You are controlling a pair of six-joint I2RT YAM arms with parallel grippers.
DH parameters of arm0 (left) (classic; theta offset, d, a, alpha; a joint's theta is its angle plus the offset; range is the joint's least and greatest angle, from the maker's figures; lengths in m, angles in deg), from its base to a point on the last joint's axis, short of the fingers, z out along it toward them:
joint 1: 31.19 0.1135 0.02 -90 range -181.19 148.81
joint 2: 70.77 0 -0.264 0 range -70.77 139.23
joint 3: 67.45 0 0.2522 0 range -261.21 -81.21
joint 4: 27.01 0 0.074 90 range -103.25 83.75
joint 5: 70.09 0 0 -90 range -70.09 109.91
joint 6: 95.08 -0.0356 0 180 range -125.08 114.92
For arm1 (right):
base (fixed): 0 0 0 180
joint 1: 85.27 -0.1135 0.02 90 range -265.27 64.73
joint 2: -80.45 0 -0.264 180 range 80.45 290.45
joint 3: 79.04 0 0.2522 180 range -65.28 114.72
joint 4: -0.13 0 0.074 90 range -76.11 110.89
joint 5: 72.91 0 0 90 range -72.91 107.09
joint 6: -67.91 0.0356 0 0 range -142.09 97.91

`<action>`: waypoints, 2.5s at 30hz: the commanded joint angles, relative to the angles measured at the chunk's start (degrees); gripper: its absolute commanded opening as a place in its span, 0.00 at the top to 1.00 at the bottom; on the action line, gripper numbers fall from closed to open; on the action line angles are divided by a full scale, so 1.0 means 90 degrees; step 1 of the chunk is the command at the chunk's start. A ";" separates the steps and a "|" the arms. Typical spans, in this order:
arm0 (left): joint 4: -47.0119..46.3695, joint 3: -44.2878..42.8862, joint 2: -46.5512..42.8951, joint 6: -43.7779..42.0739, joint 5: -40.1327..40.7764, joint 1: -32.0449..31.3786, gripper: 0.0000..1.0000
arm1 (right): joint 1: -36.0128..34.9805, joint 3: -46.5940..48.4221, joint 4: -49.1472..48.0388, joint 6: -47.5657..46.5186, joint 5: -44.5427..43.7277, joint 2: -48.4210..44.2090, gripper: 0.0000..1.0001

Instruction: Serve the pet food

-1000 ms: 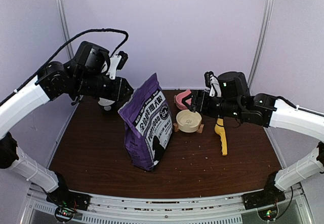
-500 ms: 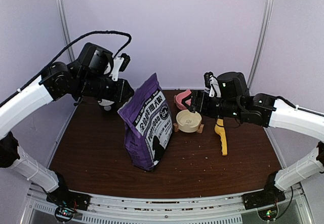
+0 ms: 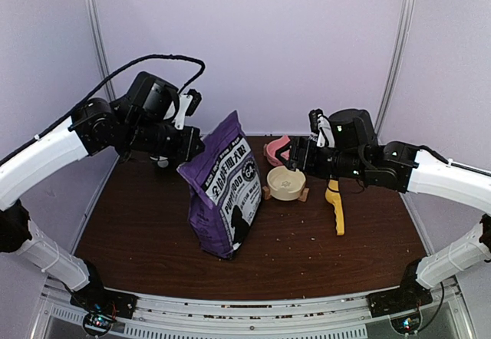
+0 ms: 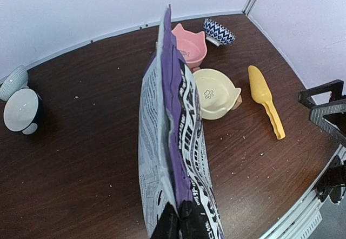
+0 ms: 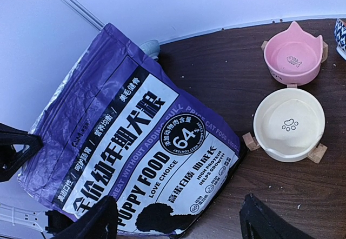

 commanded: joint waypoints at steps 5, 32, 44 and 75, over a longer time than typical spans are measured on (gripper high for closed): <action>-0.1763 0.0907 -0.0409 0.0215 -0.1370 0.0041 1.00 | -0.0031 0.0365 0.0016 0.0046 0.0150 0.0015 0.21; -0.3607 0.1558 -0.0198 0.0148 -0.3348 -0.0056 1.00 | -0.0812 0.1490 -0.0633 0.1133 0.0427 0.0921 0.51; -0.3594 0.1530 -0.0208 -0.0014 -0.3409 -0.0095 1.00 | -0.0799 0.1694 -0.0469 0.1194 0.0246 0.1341 0.60; -0.3050 0.1045 -0.0539 -0.0185 -0.2369 -0.0105 0.63 | -0.0709 0.1311 -0.0636 0.1133 0.0239 0.1207 1.00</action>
